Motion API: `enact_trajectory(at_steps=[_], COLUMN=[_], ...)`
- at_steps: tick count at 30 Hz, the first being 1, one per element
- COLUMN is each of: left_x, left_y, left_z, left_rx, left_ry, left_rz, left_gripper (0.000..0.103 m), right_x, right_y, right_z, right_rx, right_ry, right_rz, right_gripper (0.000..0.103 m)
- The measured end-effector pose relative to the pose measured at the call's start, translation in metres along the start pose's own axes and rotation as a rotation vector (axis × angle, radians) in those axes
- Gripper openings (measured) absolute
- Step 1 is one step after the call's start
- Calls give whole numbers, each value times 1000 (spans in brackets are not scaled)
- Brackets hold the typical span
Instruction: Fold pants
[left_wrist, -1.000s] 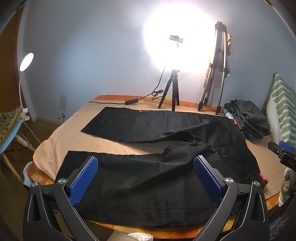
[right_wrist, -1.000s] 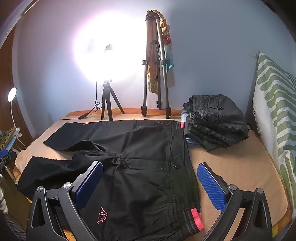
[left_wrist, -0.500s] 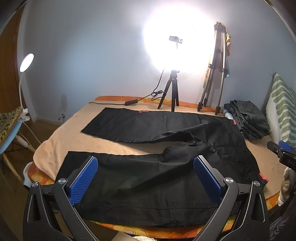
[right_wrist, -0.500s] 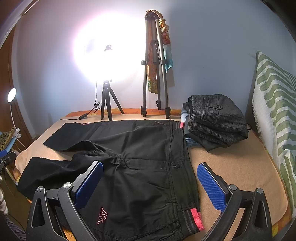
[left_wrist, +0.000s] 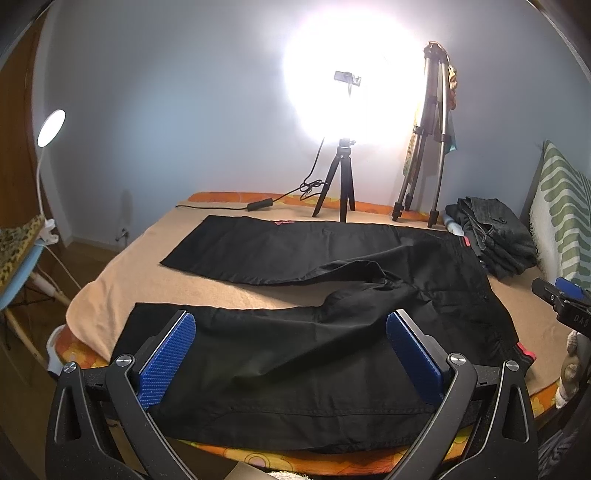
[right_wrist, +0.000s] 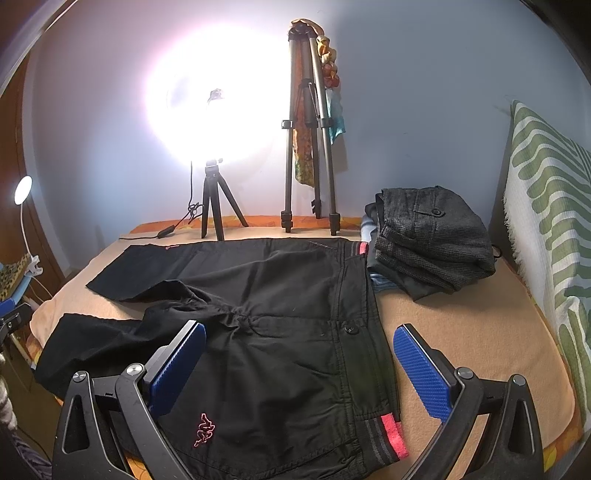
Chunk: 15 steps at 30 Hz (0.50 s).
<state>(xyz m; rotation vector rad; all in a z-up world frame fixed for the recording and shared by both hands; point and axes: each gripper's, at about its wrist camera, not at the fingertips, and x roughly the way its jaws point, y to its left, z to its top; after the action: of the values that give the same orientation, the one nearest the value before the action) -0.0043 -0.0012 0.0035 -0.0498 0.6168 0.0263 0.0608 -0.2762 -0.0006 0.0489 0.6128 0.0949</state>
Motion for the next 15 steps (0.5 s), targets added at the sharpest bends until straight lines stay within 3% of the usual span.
enact_trajectory(at_steps=[15], left_x=[0], left_y=[0], left_z=[0], left_rx=[-3], left_ry=[2], left_rz=[-3], left_gripper=[103], right_x=[0], right_y=[2], right_z=[-1], right_rx=[2], right_ry=[2], right_rz=[1], right_gripper=[103])
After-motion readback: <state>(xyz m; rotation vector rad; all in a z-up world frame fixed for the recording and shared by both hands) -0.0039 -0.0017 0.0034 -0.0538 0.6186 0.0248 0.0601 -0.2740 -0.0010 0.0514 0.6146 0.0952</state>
